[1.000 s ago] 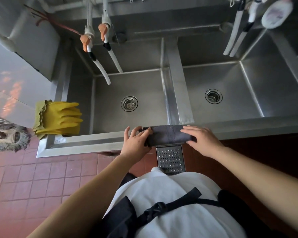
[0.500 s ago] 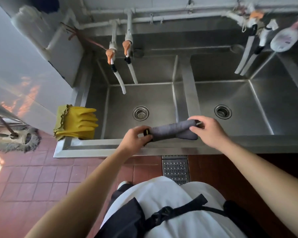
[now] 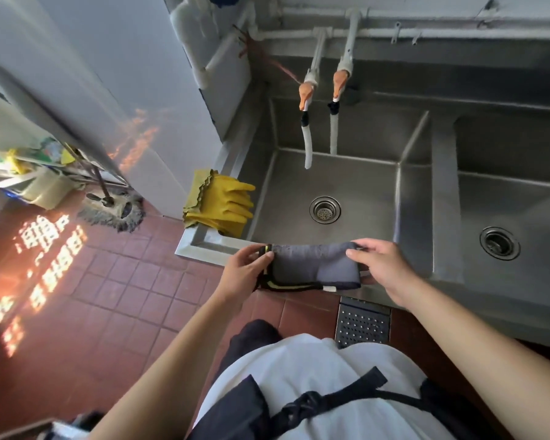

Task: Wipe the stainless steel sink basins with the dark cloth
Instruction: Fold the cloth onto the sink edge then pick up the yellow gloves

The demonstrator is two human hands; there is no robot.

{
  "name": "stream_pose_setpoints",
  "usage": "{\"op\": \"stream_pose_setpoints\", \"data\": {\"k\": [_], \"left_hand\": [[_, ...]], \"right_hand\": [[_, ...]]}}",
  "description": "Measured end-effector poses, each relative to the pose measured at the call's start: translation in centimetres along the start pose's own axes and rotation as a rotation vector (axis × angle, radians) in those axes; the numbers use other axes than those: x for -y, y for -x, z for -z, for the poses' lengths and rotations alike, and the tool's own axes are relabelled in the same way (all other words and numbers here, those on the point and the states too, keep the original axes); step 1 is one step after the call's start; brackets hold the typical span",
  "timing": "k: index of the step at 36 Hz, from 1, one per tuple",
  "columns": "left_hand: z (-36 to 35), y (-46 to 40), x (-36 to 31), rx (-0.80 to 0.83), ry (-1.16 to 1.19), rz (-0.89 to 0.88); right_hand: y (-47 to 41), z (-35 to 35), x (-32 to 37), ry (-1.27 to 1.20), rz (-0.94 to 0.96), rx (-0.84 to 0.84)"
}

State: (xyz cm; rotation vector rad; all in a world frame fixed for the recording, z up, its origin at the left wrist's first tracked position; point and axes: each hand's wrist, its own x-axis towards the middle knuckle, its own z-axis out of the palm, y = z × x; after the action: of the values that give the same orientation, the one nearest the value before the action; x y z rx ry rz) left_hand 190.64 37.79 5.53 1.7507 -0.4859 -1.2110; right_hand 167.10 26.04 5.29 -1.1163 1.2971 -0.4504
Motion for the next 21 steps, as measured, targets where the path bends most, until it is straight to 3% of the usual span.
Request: {"op": "stream_pose_setpoints", "data": {"k": [6, 16, 21], "left_hand": [[4.8, -1.0, 0.3, 0.102, 0.019, 0.094], [12.4, -5.5, -1.3, 0.014, -0.020, 0.130], [15.0, -8.5, -1.5, -0.039, -0.162, 0.114]], "right_hand": [[-1.1, -5.0, 0.1, 0.007, -0.095, -0.020], [-3.5, -14.3, 2.1, 0.021, -0.241, -0.050], [-5.3, -18.6, 2.8, 0.188, -0.232, -0.161]]}}
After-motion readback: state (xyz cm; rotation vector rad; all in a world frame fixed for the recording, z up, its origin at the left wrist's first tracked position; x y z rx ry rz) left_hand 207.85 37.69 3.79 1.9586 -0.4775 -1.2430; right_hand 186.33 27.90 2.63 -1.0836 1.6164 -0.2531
